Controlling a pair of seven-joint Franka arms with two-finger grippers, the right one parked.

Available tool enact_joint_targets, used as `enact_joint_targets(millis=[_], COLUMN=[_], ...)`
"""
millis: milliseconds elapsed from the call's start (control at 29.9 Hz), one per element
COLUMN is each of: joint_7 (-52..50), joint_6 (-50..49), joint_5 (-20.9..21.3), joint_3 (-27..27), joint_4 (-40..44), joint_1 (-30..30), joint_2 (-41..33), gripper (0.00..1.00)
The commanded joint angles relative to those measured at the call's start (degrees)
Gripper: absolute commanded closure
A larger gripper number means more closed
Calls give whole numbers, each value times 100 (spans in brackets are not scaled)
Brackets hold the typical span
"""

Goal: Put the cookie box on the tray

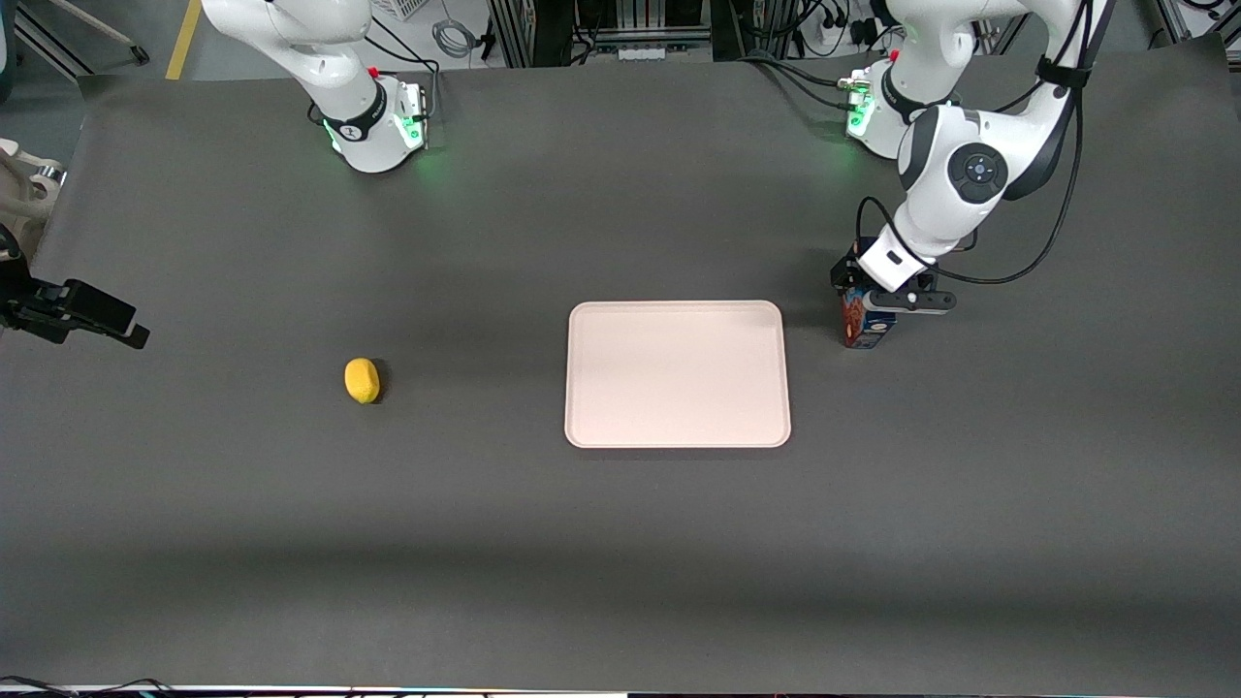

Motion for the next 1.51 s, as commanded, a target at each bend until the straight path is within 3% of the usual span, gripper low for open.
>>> enact_joint_targets(millis=[0,368,569,836,1004,1204,1472], joint_7=[-118,-109,-127,-223,-574,-1435,-1893], joint_6=[171,-390,-2032,-4625,-5585,-5842,-5051], joint_5=[-10,-19,-19,33,42,34,86], joint_3=[-54,8,227,421,395,-105,-634], joint_4=[-42,467,1415,3348,4439,5012,4871], joint_1=[7,42,51,69,60,25,-1], joint_2=[39,-268,-602,-796,-743,-498,512], gripper=[80,80,79,79,79,79,79])
